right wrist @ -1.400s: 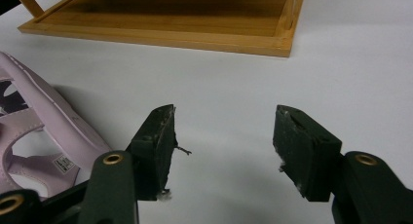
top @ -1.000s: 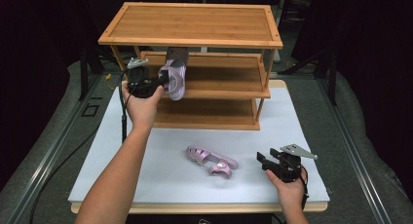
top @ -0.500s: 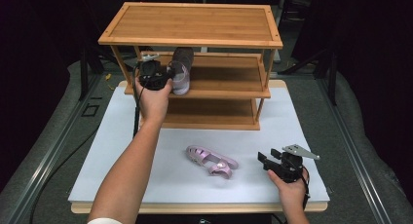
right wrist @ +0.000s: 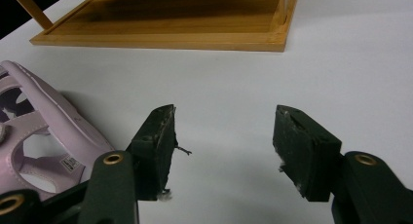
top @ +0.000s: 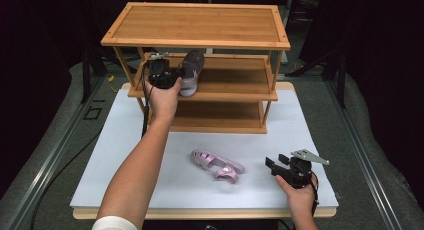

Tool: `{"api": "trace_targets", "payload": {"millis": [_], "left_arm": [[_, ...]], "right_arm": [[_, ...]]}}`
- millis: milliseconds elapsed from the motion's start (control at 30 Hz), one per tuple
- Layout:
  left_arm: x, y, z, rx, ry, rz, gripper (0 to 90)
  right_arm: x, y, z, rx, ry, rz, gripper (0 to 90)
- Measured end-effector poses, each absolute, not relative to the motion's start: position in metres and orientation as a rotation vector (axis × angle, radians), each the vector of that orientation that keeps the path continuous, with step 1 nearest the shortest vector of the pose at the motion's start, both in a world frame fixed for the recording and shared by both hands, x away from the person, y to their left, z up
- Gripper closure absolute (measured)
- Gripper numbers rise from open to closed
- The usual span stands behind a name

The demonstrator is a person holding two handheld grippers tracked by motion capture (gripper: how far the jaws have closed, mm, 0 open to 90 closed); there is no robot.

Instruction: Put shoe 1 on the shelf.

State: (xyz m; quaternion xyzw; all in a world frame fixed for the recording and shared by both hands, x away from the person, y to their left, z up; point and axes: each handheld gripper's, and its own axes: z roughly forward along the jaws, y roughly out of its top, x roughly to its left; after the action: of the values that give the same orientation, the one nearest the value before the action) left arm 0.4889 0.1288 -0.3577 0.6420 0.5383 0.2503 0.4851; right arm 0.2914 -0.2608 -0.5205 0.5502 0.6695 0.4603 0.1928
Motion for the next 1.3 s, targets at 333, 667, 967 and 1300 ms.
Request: {"api": "trace_targets", "payload": {"millis": [333,667,967,1300], "left_arm": [[0.501,0.133,-0.363,1.482,1.277,0.522,58.4],[0.487,0.14,-0.354,1.509,1.224,0.521,45.5],[0.444,0.16,-0.345,1.522,1.125,0.578,45.0],[0.369,0.2,-0.347,1.585,0.932,0.577,47.2]], "right_arm": [[0.29,-0.26,-0.522,1.547,1.892,1.285,40.9],[0.288,-0.26,-0.522,1.547,1.885,1.282,40.9],[0.286,-0.258,-0.517,1.49,1.875,1.237,40.4],[0.267,-0.215,-0.493,1.118,1.899,1.143,47.5]]}}
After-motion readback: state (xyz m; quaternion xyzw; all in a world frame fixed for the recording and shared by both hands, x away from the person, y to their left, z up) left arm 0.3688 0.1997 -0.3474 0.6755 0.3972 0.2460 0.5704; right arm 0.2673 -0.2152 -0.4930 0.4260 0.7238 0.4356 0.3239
